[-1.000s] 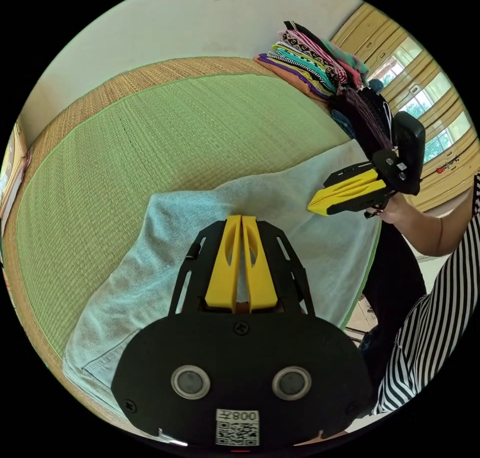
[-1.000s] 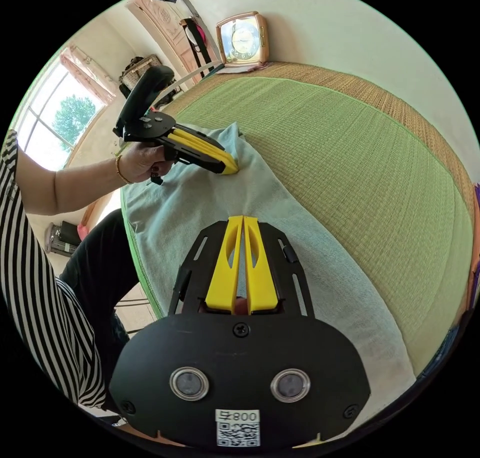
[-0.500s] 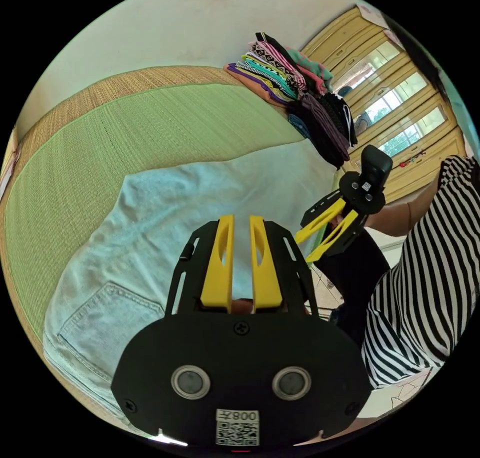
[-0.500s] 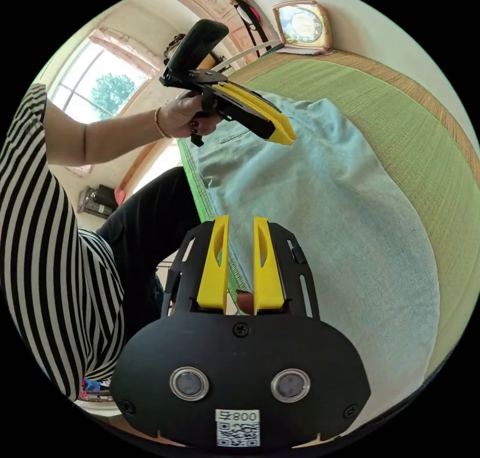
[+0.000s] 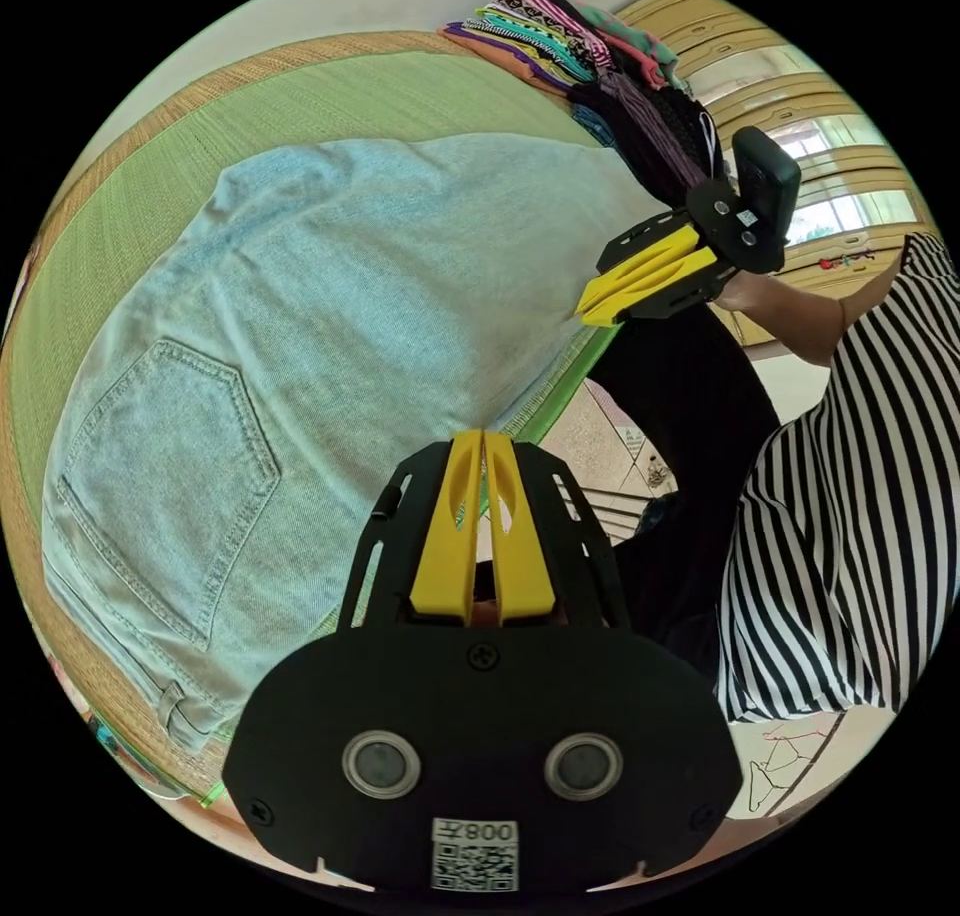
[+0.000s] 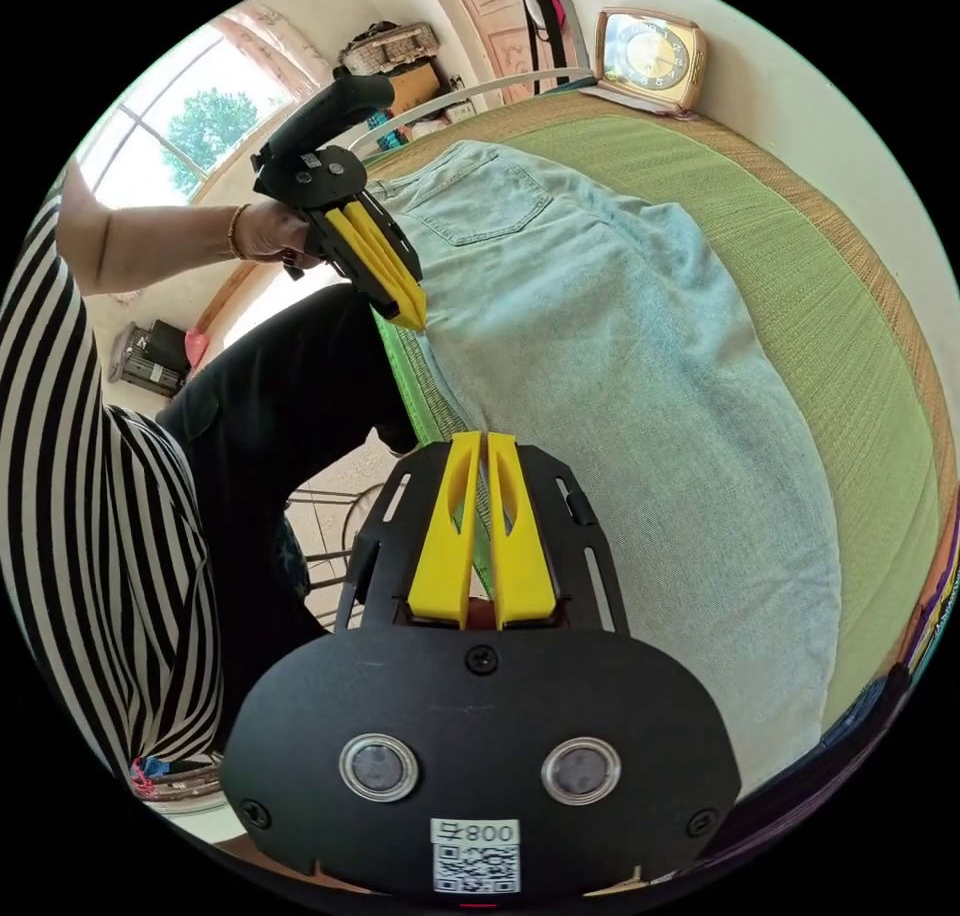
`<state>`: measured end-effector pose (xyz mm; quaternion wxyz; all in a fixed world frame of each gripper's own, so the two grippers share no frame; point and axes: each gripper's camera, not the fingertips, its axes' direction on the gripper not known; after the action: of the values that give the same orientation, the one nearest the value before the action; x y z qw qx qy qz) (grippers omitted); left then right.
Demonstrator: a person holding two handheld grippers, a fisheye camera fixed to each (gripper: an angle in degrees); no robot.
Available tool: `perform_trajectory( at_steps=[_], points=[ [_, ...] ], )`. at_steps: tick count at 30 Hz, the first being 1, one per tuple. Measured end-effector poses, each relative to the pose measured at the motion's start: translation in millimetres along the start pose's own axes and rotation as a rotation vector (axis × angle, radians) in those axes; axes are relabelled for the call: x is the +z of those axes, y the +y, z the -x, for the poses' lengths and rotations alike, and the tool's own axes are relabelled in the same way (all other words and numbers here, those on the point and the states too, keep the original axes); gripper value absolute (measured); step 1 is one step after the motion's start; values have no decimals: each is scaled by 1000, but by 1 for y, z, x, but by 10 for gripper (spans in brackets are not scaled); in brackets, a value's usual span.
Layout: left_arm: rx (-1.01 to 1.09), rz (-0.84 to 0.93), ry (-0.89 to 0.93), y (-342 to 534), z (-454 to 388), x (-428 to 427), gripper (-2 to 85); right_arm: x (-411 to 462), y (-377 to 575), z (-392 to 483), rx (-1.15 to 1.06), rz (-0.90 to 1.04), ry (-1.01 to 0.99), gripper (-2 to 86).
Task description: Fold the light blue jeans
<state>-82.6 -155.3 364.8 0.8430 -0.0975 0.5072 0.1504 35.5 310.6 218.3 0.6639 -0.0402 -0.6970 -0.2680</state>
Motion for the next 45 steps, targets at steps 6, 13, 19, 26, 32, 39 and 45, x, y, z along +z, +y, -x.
perform_trajectory(
  at_steps=[6, 13, 19, 26, 32, 39, 45],
  points=[
    [-35, -33, 38, -4, 1, 9, 22, 28, 2, -3, 15, 73, -40, 6],
    [26, -6, -10, -3, -15, 5, 55, 25, 9, -22, 79, 44, -124, 2],
    [9, 12, -47, 0, -21, -2, 12, 17, 15, -35, 118, 21, -186, 3],
    [15, 0, -36, 15, -33, -28, 4, 11, 23, -44, 116, 29, -248, 4],
    [-39, 50, 13, 25, -26, -29, 13, 17, 28, -47, 114, 84, -296, 1],
    [-48, -129, 139, 27, -16, -85, 24, -41, 14, -117, 250, -203, -105, 1],
    [-175, -390, -52, -27, 45, -133, 6, -16, 13, -148, 361, -141, 110, 2]
  ],
)
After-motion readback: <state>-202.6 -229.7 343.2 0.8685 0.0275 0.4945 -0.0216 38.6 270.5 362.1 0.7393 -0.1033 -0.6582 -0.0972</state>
